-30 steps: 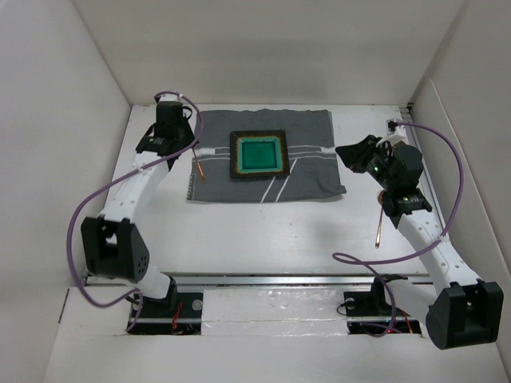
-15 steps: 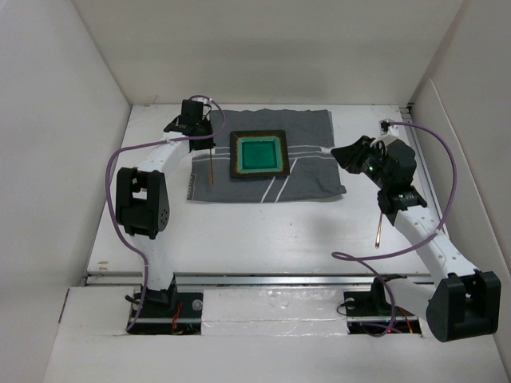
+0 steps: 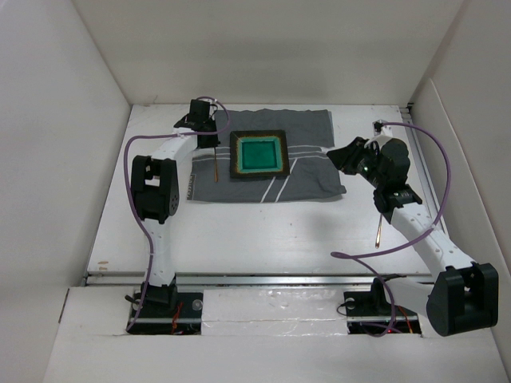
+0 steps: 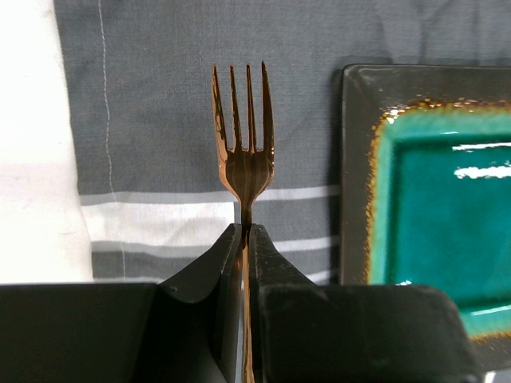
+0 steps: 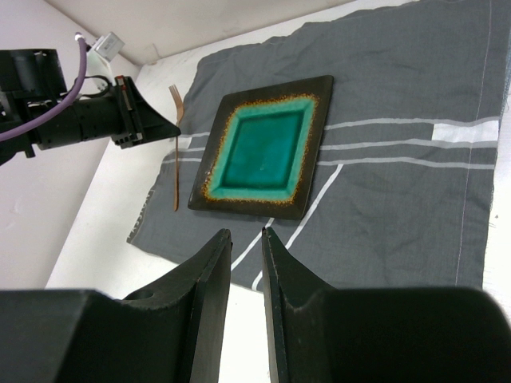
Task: Set the dinner table for one person
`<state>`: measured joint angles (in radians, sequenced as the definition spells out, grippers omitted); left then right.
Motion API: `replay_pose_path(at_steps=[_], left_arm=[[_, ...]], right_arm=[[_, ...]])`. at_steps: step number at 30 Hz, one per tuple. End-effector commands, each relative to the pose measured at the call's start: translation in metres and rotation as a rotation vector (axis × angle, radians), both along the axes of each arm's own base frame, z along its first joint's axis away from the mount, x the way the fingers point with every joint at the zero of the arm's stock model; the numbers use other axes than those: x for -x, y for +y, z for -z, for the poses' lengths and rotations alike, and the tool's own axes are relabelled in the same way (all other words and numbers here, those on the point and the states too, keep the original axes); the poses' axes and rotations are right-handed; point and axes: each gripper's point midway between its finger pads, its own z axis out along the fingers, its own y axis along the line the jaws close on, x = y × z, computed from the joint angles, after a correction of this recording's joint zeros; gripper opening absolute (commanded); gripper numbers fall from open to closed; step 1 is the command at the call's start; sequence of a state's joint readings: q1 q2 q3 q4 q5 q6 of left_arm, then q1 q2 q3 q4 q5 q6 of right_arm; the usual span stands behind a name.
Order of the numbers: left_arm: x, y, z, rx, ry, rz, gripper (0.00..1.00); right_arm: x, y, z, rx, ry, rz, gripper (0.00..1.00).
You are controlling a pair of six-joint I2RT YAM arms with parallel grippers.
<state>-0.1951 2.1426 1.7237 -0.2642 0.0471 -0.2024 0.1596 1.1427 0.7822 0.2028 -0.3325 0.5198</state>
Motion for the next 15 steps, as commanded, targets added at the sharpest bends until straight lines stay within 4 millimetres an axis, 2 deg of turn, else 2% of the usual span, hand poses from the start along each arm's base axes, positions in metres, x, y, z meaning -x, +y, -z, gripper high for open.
replay_pose_path(at_steps=[1,5,15], left_arm=[[-0.015,-0.002,-0.022,0.0,-0.058,0.003,0.0],[-0.017,0.003,-0.008,-0.032,-0.033,-0.005,0.0],[-0.019,0.0,0.006,-0.032,-0.019,0.015,0.0]], right_arm=[[-0.006,0.003,-0.023,0.008,-0.086,0.002,0.28],[-0.007,0.006,-0.022,0.012,-0.083,-0.003,0.28],[-0.008,0.008,-0.019,0.022,-0.078,-0.005,0.28]])
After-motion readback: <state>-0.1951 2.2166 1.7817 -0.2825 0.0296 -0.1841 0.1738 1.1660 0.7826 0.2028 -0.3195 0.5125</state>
